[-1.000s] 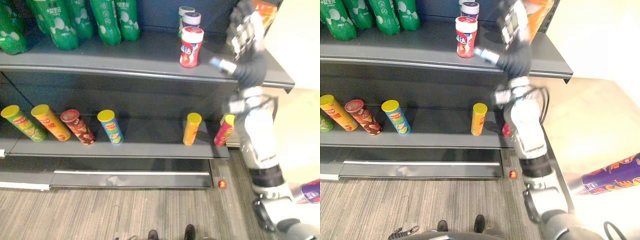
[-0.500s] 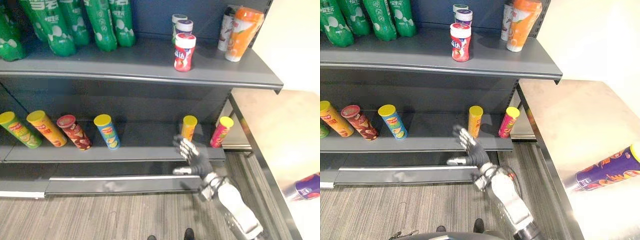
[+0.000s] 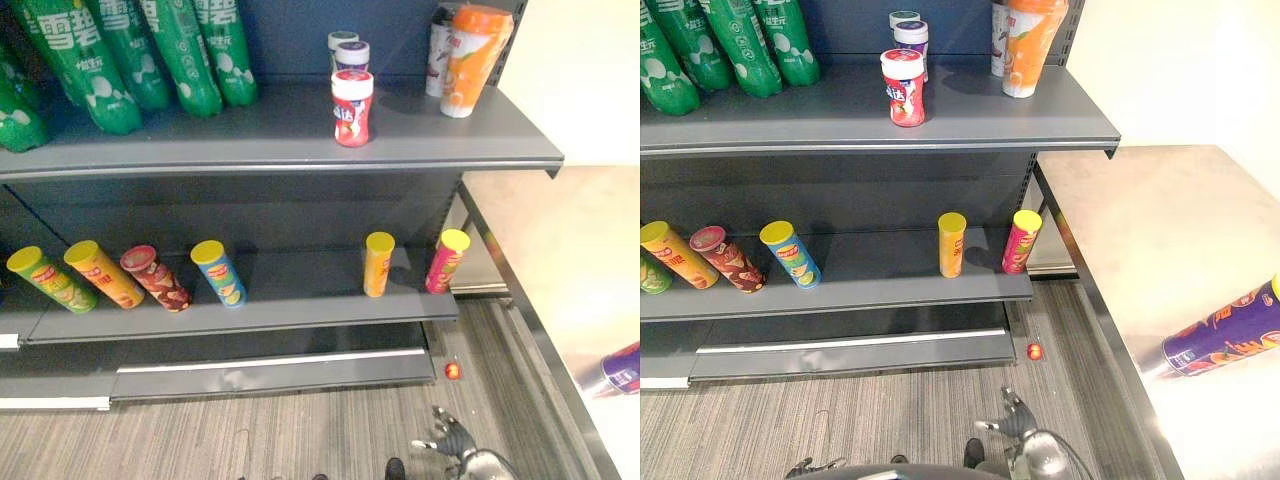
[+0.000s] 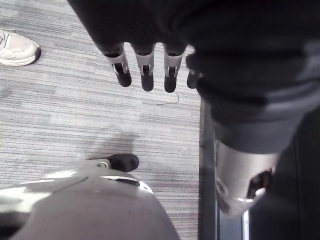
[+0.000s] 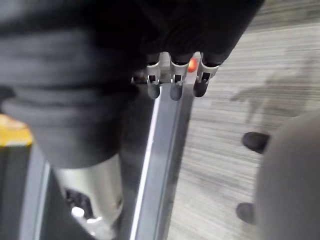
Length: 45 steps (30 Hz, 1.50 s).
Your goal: Put the gum and the chips on the shelf.
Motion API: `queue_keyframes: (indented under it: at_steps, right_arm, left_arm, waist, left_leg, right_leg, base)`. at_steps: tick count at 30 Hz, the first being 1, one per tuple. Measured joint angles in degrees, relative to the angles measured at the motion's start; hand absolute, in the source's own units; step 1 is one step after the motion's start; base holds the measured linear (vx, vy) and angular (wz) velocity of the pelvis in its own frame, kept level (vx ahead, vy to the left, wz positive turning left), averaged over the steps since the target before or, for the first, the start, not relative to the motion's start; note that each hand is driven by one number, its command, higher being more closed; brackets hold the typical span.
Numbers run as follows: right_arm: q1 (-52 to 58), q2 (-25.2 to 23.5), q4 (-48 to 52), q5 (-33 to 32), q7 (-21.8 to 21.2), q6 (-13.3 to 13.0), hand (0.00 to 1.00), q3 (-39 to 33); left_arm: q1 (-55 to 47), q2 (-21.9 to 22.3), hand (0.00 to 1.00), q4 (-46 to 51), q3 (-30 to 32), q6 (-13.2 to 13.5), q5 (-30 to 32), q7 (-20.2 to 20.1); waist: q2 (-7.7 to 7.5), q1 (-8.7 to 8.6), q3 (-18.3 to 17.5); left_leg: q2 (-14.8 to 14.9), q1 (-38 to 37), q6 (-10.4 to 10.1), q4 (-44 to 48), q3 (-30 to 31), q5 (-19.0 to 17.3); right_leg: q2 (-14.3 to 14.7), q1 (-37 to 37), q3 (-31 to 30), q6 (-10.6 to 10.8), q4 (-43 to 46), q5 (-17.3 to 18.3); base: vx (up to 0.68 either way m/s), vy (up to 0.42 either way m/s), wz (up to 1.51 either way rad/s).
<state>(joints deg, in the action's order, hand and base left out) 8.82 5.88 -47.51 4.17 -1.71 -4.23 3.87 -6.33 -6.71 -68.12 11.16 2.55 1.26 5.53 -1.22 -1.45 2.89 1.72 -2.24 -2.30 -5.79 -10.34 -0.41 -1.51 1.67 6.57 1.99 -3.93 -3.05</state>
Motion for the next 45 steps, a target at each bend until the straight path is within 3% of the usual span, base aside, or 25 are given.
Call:
queue_keyframes:
  at_steps: [9,13,16,17,18,19,20,21,23,27,28,29,31,32,34,37,43,44,45]
  right_arm:
    - [-2.4,-0.2,-14.7,-0.3,3.1,0.2,0.00,-13.7]
    - [-0.4,-1.1,-16.4,-1.2,3.8,0.2,0.00,-19.2]
    - [0.4,-2.7,-15.7,-5.0,3.8,0.2,0.00,-23.3]
    - [1.0,-3.5,-14.1,-7.3,3.9,0.0,0.00,-24.4]
    - [1.7,-4.5,-12.2,-9.4,3.9,-0.1,0.00,-25.5]
    - [1.8,-4.6,-11.3,-10.0,4.0,0.0,0.00,-26.3]
    - [1.7,-4.6,-10.6,-11.6,4.1,-0.1,0.00,-26.9]
    - [1.6,-4.6,-10.8,-12.0,4.1,-0.1,0.00,-27.3]
    - [2.4,-4.9,-11.3,-11.9,4.5,0.0,0.00,-27.9]
    - [2.5,-5.0,-12.6,-11.9,5.2,0.0,0.00,-28.1]
    - [1.9,-5.0,-13.1,-11.9,5.3,0.0,0.00,-28.1]
    - [0.5,-5.0,-13.9,-11.9,5.4,0.1,0.00,-28.0]
    - [-1.1,-3.6,-14.1,-11.7,5.4,0.1,0.00,-27.3]
    - [-1.5,-2.9,-14.2,-11.7,5.5,0.1,0.00,-27.0]
    - [-2.1,-2.5,-14.2,-11.7,5.8,0.1,0.00,-26.5]
    - [-2.5,-2.3,-14.1,-11.6,6.2,-0.1,0.00,-25.9]
    - [-2.8,-2.5,-14.0,-13.4,6.1,-0.4,0.00,-26.1]
    - [-3.0,-2.6,-14.1,-14.2,6.1,-0.4,0.00,-26.1]
    - [-3.0,-2.6,-14.2,-14.4,6.1,-0.9,0.00,-26.0]
  left_arm:
    - [0.0,-0.1,0.00,-0.1,-0.2,0.2,-0.5,0.4]
    - [0.6,0.1,0.00,-0.1,0.6,0.7,-1.2,0.3]
    - [1.6,0.6,0.00,-0.1,3.6,0.7,-3.7,0.3]
    - [1.6,1.0,0.00,-0.1,5.3,0.7,-4.7,0.3]
    - [1.5,1.4,0.00,0.2,6.3,0.8,-5.2,0.3]
    - [1.4,1.9,0.00,0.5,7.0,1.0,-5.3,0.4]
    - [1.4,2.2,0.00,0.9,7.4,1.2,-5.4,0.4]
    - [1.7,2.3,0.00,1.2,7.4,1.3,-5.3,0.4]
    - [1.8,2.5,0.00,2.4,7.6,1.5,-5.3,0.3]
    - [3.0,1.9,0.00,2.7,5.5,2.3,-5.6,-0.7]
    - [3.3,1.5,0.00,2.6,4.6,2.3,-5.8,-1.1]
    - [3.5,1.3,0.00,2.3,4.3,2.3,-6.3,-1.4]
    - [4.0,2.0,0.00,1.7,3.7,2.3,-6.9,-1.4]
    - [4.2,2.5,0.00,1.6,3.2,2.3,-7.2,-1.5]
    - [4.5,3.3,0.00,1.3,2.6,2.3,-7.3,-1.5]
    - [4.5,4.1,0.00,1.0,2.2,2.3,-7.3,-1.5]
    - [4.2,4.3,0.00,2.2,4.3,2.1,-7.4,-1.3]
    - [4.3,4.3,0.00,2.3,5.1,2.1,-7.5,-1.3]
    - [4.4,4.3,0.00,2.7,5.0,2.0,-7.8,-1.2]
  waist:
    - [-0.16,0.07,0.2]
    - [-0.57,-0.30,3.0]
    - [-0.45,-0.31,4.8]
    - [-1.22,-0.40,5.8]
    - [-0.54,-0.21,5.6]
    - [0.06,-0.01,5.7]
    - [0.57,-0.12,6.4]
    - [1.17,-0.05,7.4]
    - [1.73,0.01,7.5]
    - [0.53,-0.11,7.0]
    - [0.03,-0.02,6.7]
    - [-0.87,0.07,6.1]
    - [0.78,-0.01,6.0]
    - [1.34,-0.06,6.0]
    - [1.80,-0.05,5.9]
    - [2.17,-0.20,5.8]
    - [2.72,-1.24,5.7]
    - [2.15,-1.19,6.1]
    - [1.70,-1.25,6.5]
  left_leg:
    - [-0.4,-1.4,0.2,0.0,0.4,-0.2]
    - [-0.6,-2.6,0.8,1.3,-0.4,-1.1]
    - [-0.7,-2.0,1.2,5.6,-4.7,-3.4]
    - [-0.6,-1.3,1.6,6.4,-8.1,-4.4]
    - [0.2,-0.9,2.7,6.6,-14.3,-4.4]
    - [0.8,-0.4,3.2,6.8,-17.0,-4.8]
    - [2.4,0.5,4.1,8.4,-21.1,-5.6]
    - [4.4,0.6,4.0,9.8,-24.7,-6.5]
    - [6.5,-0.2,3.7,10.2,-29.1,-6.7]
    - [7.8,-1.0,1.9,9.8,-36.5,-5.5]
    - [7.8,-0.9,1.2,9.7,-38.9,-5.0]
    - [7.7,-1.0,0.2,9.1,-41.1,-4.0]
    - [7.7,-1.2,-0.9,6.1,-43.7,-1.1]
    - [7.8,-1.3,-1.6,4.8,-44.8,0.4]
    - [8.6,-2.0,-2.6,3.2,-45.8,2.5]
    - [10.7,-3.7,-3.9,2.6,-45.8,4.0]
    - [14.2,-2.9,-4.4,5.8,-47.1,4.8]
    - [15.4,-2.7,-4.4,9.1,-45.8,4.8]
    - [16.8,-1.4,-4.4,14.3,-40.1,4.8]
  right_leg:
    - [-0.4,-2.1,0.6,0.0,-0.5,0.0]
    - [-1.1,-0.9,-0.1,1.0,5.0,2.9]
    - [-1.7,2.4,-3.3,1.4,10.4,4.1]
    - [-1.5,3.6,-5.9,2.5,10.5,3.8]
    - [-1.7,5.3,-7.4,3.7,9.3,3.9]
    - [-2.3,6.0,-5.7,4.2,8.9,4.2]
    - [-3.8,7.5,-0.1,3.7,9.7,4.9]
    - [-5.8,8.1,7.6,1.5,13.7,6.2]
    - [-9.3,7.2,16.0,-0.2,20.1,7.3]
    - [-14.6,2.1,18.2,0.5,21.7,6.8]
    - [-15.5,0.4,18.2,1.3,18.5,4.6]
    - [-15.2,-0.4,17.5,2.9,14.4,3.4]
    - [-13.0,0.0,18.2,3.1,10.2,3.5]
    - [-11.9,0.0,18.1,4.6,8.2,3.8]
    - [-9.7,-0.2,17.5,4.8,6.5,4.0]
    - [-7.0,-1.3,16.7,3.8,5.8,4.5]
    - [-4.4,-0.2,14.7,1.5,4.8,6.0]
    - [-4.4,-0.1,13.2,1.0,4.7,6.1]
    - [-4.3,0.0,11.5,0.5,5.2,5.8]
  base:
    - [0.00,0.001,0.03]
    - [0.00,0.023,-0.05]
    - [-0.03,0.055,-0.58]
    - [-0.10,0.083,-1.24]
    - [-0.11,0.085,-1.45]
    - [-0.11,0.096,-1.74]
    - [-0.09,0.093,-1.83]
    - [-0.09,0.087,-1.75]
    - [0.00,0.046,-1.54]
    - [0.03,-0.104,-1.12]
    - [0.00,-0.231,-1.06]
    - [-0.03,-0.258,-1.08]
    - [-0.09,-0.282,-0.90]
    - [-0.10,-0.271,-0.65]
    - [-0.08,-0.252,-0.41]
    - [-0.07,-0.178,-0.21]
    - [-0.07,-0.060,-0.18]
    - [0.01,-0.116,-0.56]
    - [0.04,-0.133,-0.57]
